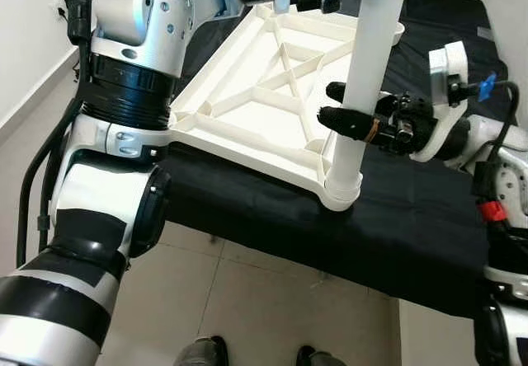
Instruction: Building children table
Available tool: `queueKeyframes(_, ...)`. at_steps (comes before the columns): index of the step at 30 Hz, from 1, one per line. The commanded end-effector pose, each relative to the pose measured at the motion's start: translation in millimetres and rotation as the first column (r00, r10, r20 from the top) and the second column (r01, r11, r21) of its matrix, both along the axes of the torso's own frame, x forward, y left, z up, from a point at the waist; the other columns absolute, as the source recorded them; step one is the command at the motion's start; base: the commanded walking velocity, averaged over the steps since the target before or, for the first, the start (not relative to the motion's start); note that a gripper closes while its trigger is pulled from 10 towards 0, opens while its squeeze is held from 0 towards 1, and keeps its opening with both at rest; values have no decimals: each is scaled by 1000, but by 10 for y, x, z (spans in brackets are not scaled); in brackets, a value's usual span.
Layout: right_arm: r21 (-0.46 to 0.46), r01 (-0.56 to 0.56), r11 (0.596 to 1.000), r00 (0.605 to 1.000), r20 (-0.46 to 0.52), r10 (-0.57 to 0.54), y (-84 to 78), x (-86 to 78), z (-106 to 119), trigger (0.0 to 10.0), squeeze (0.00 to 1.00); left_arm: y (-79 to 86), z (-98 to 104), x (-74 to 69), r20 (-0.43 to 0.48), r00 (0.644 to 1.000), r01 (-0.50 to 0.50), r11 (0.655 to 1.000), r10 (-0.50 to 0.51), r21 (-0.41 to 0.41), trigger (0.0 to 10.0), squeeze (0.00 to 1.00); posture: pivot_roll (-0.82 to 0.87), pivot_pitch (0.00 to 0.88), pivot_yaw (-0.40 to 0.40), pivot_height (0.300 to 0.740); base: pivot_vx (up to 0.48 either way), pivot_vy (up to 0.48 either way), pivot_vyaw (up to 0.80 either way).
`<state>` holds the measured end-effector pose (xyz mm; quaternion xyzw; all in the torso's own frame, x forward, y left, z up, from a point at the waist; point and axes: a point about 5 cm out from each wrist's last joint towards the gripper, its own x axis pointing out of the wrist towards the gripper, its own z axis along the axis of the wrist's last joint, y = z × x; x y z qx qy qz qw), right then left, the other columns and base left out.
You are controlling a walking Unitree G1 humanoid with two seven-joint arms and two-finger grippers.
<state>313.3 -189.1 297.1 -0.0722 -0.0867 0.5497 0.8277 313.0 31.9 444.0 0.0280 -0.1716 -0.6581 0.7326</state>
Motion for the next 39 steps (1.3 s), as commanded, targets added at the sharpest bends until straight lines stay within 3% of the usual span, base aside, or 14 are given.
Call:
queueKeyframes(1,-59,-110,992,993,-51,107,160,-18,-147,0,0,-58,-227,149,-76,994,-71,994,78,88,0,0,-24,216,-4,740,0,0,0)
queueKeyframes(10,-48,-40,998,999,-8,40,78,-29,-119,0,0,-62,-236,152,-61,996,-66,993,72,93,0,0,-26,214,-3,740,0,0,0)
queueKeyframes(11,-37,-13,999,1000,1,13,65,-35,-126,0,0,-58,-237,157,-59,996,-67,994,72,90,0,643,-29,215,-1,740,0,0,0)
queueKeyframes(13,-30,2,1000,1000,6,-2,59,-38,-134,0,0,-56,-236,161,-58,996,-68,994,73,87,0,643,-29,215,-1,740,0,0,0)
queueKeyframes(14,-25,24,999,1000,7,-23,57,-36,-147,0,0,-50,-234,168,-61,995,-72,994,77,78,39,1000,-32,216,2,740,0,0,0)
queueKeyframes(15,-18,48,999,999,13,-48,53,-33,-165,0,0,-41,-227,171,-62,995,-76,995,81,70,6314,1000,-33,215,3,740,0,0,0)
queueKeyframes(16,-10,76,997,997,14,-76,45,-26,-177,0,0,-31,-218,172,-64,995,-79,995,83,61,10000,1000,-34,215,4,740,0,0,0)
queueKeyframes(24,21,159,987,987,17,-160,7,-7,-224,0,0,37,-152,150,-60,994,-87,996,87,16,10000,1000,-36,216,5,740,0,0,0)
queueKeyframes(27,29,207,978,978,9,-207,-35,-12,-255,0,0,201,-24,26,-45,998,-56,997,54,-54,10000,1000,-43,216,11,740,0,0,0)
queueKeyframes(29,29,207,978,978,9,-207,-35,-12,-255,0,0,201,-24,26,-45,998,-56,997,54,-54,10000,1000,-43,216,11,740,0,0,0)
queueKeyframes(30,43,256,966,967,1,-256,-81,-6,-265,0,0,360,27,-81,-35,999,-27,995,23,-99,10000,1000,-43,216,11,740,0,0,0)
queueKeyframes(32,43,256,966,967,1,-256,-81,-6,-265,0,0,360,27,-81,-35,999,-27,995,23,-99,10000,1000,-43,216,11,740,0,0,0)
queueKeyframes(36,68,318,945,948,-15,-318,-139,7,-284,0,0,537,-12,-176,-24,1000,-20,991,17,-130,10000,1000,-37,216,10,740,0,0,0)
queueKeyframes(39,107,379,919,925,-43,-377,-218,-1,-331,0,0,780,-224,-267,-25,998,-53,990,50,-134,10000,1000,-34,217,9,740,0,0,0)
